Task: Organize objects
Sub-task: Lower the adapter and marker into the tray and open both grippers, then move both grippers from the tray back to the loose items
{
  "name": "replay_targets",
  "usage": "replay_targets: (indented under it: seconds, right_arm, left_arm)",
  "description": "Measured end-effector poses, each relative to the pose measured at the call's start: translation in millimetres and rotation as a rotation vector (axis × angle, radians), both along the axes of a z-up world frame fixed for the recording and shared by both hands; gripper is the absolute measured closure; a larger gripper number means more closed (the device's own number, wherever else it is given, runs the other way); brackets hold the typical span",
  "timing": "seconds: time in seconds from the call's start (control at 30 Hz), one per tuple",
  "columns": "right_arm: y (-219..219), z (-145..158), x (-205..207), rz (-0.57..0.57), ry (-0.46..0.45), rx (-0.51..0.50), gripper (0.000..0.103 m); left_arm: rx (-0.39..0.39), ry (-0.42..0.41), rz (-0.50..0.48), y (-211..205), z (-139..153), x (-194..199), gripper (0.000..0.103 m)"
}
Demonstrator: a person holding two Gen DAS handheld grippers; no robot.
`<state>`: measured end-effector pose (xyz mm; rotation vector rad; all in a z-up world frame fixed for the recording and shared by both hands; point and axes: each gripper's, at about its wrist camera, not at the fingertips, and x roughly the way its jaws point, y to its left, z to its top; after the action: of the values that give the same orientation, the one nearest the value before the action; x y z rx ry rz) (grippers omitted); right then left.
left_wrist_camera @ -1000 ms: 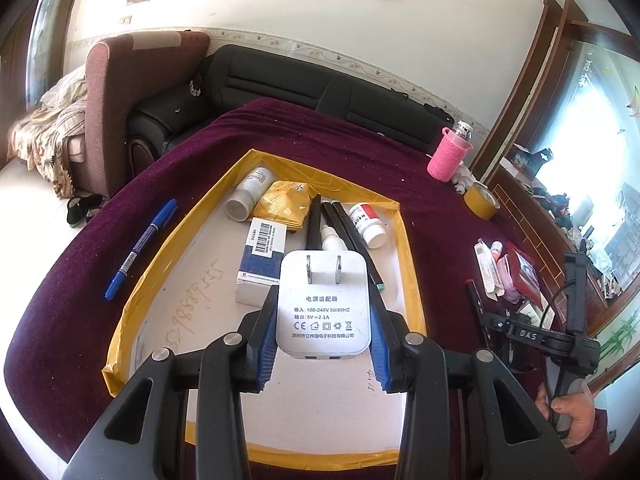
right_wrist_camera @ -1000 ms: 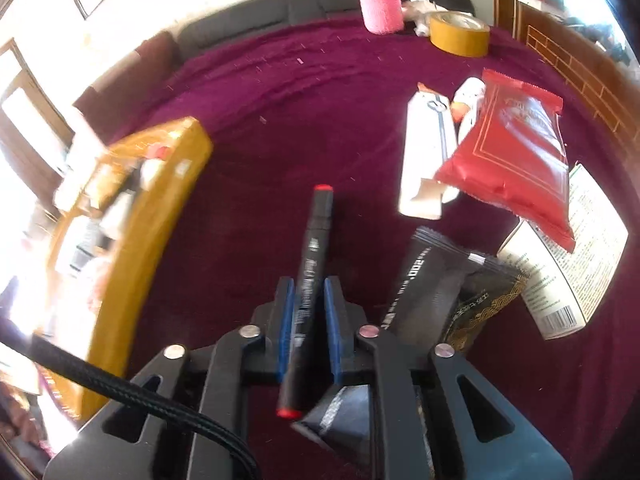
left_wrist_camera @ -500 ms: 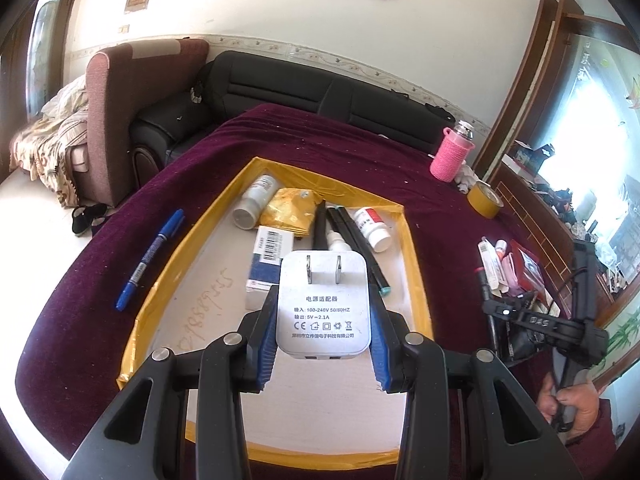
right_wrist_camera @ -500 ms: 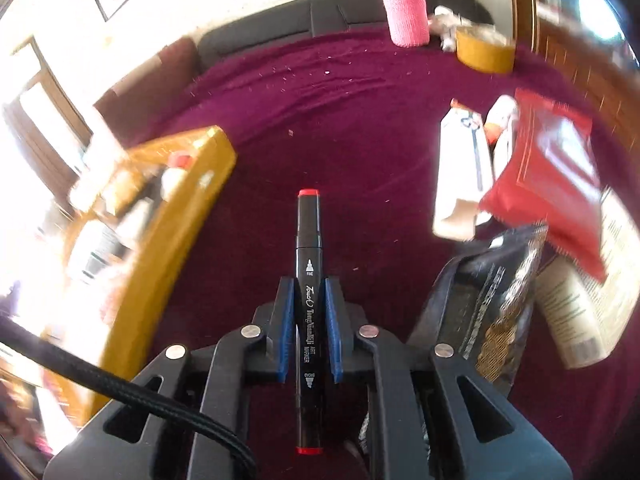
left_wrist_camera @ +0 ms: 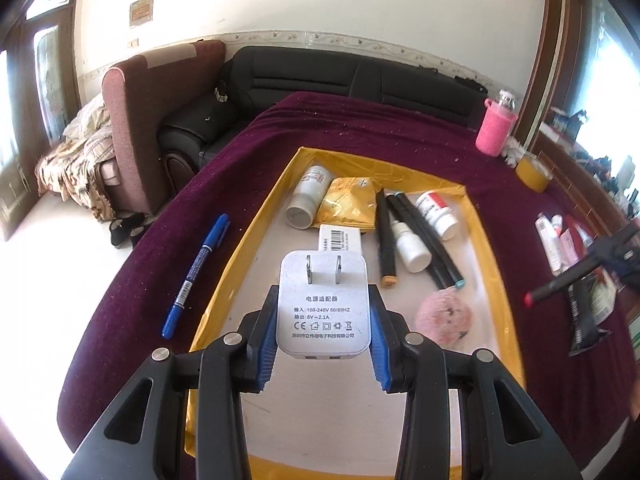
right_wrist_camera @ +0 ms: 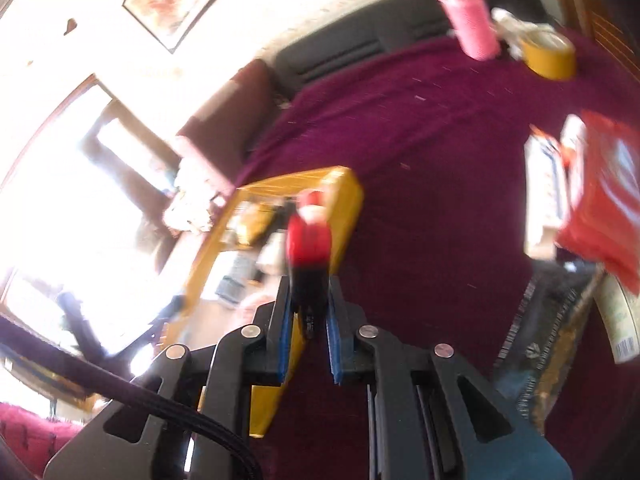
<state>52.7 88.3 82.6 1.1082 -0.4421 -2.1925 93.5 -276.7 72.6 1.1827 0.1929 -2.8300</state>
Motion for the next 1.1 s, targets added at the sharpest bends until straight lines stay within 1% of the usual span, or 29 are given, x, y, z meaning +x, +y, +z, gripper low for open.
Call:
replay_targets:
  seconds: [0.07,0.13,0.2,0.27,0.3,0.4,0.47,0.53,0.63,0.73,0.8,0.83,0.87,0.9,0.93,1.03,1.1]
  right_arm:
    - [-16,9,2,0.051,0.003,-0.011,0.09]
    - [-37,12,1,0.122,-0.023,-0.032,0.09]
    - [-57,8,1,0.183,-0.058,-0.04,0.09]
    - [-78,0,0,0.242,-0.095,-0.026,0.09]
    - [-93,-6,-2,0.266,-0.114,0.0,0.09]
    - [-128,-27,-12,0.306,-0.158,0.064,0.09]
    - [-153,-45,-24,0.32,-0.194,0.104,0.09]
    - [-170,-55,-36,0.317,-0.202,0.132,0.089]
    - [-185,-64,-56,0.311,-0.223,0.144,0.089]
    - [-200,-70,-71,0.301,-0.222,0.196,0.087]
    - [-206,-75,-77,0.282,-0.223,0.235,0.086]
    - [-208,-78,-79,0.28,-0.227,0.245,0.084]
    - [-208,-80,-79,0.272,-0.23,0.252,0.079]
    - [-206,-82,-80,0.262,-0.23,0.25,0.069]
    - [-207,-84,-82,0.254,-0.233,0.252,0.064]
    - [-201,-83,-79,0.236,-0.232,0.238,0.063]
    - [-196,-72,-73,0.211,-0.194,0.239,0.062]
  left_arm:
    - [-0.025,-0.028,-0.002,-2,-5,-8,0.069]
    - [-0.063,-0.061,0.003,-5,-9,-19,0.069]
    - [-0.088,-0.091,0.003,-10,-13,-28,0.069]
    - [-0.108,-0.114,0.0,-13,-17,-38,0.069]
    - [-0.112,-0.113,-0.002,-15,-17,-40,0.069]
    - [-0.123,-0.122,0.0,-18,-20,-50,0.068]
    - [-0.118,-0.134,0.022,-21,-26,-54,0.068]
    - [-0.104,-0.111,0.005,-21,-23,-51,0.068]
    - [-0.081,-0.075,0.009,-27,-18,-44,0.065]
    - [-0.045,-0.048,0.01,-33,-12,-39,0.065]
    - [-0.038,-0.024,0.023,-36,-6,-33,0.063]
    - [-0.033,-0.012,0.025,-37,-3,-30,0.06]
    - [-0.019,0.005,0.03,-40,1,-25,0.055]
    - [-0.008,0.016,0.034,-43,3,-22,0.053]
    - [0.005,0.03,0.04,-46,6,-18,0.05]
    - [0.039,0.066,0.073,-56,13,-5,0.049]
    - [0.067,0.096,0.102,-65,19,4,0.049]
